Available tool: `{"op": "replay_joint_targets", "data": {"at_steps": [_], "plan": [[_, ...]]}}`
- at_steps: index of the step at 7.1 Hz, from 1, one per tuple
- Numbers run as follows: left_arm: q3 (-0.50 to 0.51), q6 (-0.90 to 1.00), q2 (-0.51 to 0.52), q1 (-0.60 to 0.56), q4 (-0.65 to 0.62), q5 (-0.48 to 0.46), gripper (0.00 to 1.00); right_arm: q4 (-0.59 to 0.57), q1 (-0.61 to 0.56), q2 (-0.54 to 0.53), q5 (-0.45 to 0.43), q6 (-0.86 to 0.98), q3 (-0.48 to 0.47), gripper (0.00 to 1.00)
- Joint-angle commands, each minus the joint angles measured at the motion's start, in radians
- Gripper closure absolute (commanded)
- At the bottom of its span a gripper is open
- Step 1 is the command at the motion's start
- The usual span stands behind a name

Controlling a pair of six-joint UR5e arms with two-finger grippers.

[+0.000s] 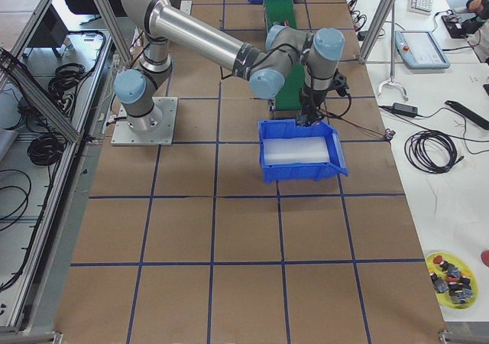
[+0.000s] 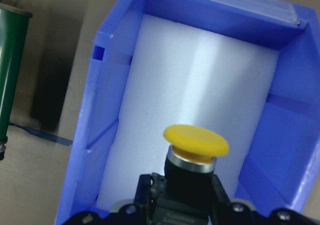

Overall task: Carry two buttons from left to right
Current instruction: 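Lower the yellow button into the blue bin and open the right gripper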

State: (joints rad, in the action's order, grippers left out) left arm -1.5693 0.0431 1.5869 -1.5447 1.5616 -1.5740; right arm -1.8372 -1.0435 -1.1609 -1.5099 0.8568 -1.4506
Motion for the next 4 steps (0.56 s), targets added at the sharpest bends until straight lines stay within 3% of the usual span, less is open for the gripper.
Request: {"op": "replay_joint_targets", "data": {"at_steps": [1,4], "plan": [[0.000,-0.002,0.001,0.000,0.000,0.000,0.00,-0.165,0.033,0.007,0.039,0.065,-0.149,1.00],[0.003,-0.005,0.004,0.000,0.000,0.000,0.00,-0.299,0.033,0.013,0.039,0.077,-0.257,0.99]]}}
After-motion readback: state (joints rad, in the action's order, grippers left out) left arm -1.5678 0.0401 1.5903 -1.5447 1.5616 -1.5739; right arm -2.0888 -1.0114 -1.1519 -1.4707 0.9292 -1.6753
